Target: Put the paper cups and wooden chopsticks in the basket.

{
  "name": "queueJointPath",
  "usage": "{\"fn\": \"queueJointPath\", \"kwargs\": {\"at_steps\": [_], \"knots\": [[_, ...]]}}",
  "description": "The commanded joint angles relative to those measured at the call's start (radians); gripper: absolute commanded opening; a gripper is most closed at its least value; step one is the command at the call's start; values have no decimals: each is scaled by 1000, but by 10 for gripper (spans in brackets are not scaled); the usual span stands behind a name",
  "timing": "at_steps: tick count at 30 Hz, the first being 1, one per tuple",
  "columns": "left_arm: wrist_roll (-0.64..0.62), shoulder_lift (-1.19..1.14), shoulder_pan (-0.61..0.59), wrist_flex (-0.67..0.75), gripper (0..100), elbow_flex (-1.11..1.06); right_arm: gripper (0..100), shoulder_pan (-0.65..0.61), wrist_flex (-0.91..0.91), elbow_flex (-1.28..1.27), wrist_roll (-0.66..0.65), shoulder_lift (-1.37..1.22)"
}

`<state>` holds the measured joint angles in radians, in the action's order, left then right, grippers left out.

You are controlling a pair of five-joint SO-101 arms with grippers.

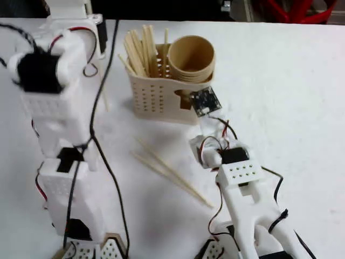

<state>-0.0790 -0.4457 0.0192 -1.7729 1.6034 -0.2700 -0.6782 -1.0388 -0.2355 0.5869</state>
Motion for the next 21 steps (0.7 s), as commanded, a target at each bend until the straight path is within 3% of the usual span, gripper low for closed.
{"fn": "queueJointPath", "kwargs": {"at_steps": [1,14,21], "knots": [[-8,36,65,98,22,60,21,4,10,8,-12,36],[-6,50,165,374,22,52,21,7,10,8,-14,36],[-3,-2,211,414,22,58,21,8,10,8,-14,35]]}}
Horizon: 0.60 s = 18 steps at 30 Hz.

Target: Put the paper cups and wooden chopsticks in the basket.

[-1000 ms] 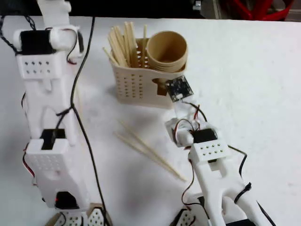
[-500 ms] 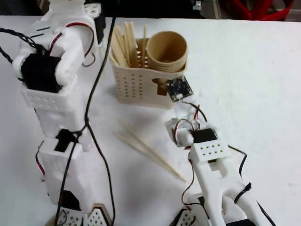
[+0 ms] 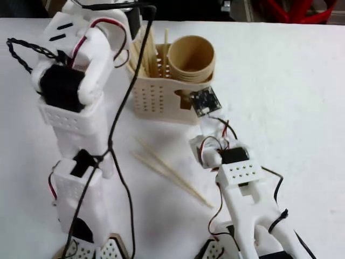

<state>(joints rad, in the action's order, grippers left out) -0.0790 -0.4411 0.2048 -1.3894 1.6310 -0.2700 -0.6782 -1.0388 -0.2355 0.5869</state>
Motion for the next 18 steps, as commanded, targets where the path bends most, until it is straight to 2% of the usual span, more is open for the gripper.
{"fn": "queueJointPath", "kwargs": {"at_steps": [1,8,13,18], "knots": [[-3,-28,25,31,22,32,21,8,10,8,-14,35],[-3,-137,22,32,36,32,21,8,12,8,-14,31],[15,-142,28,-46,165,34,21,8,12,8,-14,36],[57,-113,21,-127,151,34,21,8,12,8,-14,36]]}}
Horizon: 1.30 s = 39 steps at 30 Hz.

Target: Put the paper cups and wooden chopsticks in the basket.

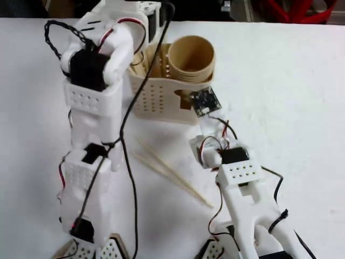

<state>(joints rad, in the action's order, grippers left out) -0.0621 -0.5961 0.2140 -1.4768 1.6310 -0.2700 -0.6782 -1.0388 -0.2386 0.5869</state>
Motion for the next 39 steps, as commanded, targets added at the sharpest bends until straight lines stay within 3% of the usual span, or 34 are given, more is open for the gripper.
{"fn": "queueJointPath", "kwargs": {"at_steps": [1,8,12,17,29,39], "knots": [[58,54,12,-69,142,34,21,8,12,8,-11,36],[121,223,13,-310,87,26,21,7,12,8,-11,30],[127,282,-70,-315,15,23,21,2,13,8,-11,28],[129,390,-125,-316,21,-35,21,2,18,-2,-11,28],[193,1020,-157,-292,21,-856,21,1,18,-3,-11,28],[193,1438,-412,-8,21,-1691,21,1,18,-3,-11,28]]}}
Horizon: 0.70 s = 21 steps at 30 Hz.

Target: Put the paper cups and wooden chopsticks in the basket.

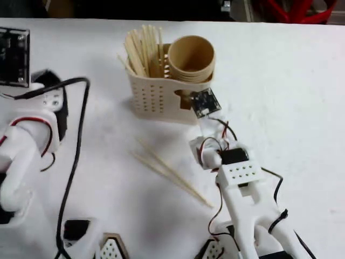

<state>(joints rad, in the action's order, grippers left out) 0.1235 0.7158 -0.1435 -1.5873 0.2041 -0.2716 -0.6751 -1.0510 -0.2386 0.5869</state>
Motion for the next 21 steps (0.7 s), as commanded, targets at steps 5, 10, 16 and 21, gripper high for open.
{"fn": "queueJointPath", "kwargs": {"at_steps": [5,10,16,21], "knots": [[9,397,-79,269,22,-717,21,2,15,9,-11,28],[2,645,-124,408,24,-1086,21,2,15,8,-11,28],[32,820,-202,568,24,-1413,21,2,8,8,-11,31],[103,914,-217,671,24,-1642,21,-1,-18,14,-9,39]]}}
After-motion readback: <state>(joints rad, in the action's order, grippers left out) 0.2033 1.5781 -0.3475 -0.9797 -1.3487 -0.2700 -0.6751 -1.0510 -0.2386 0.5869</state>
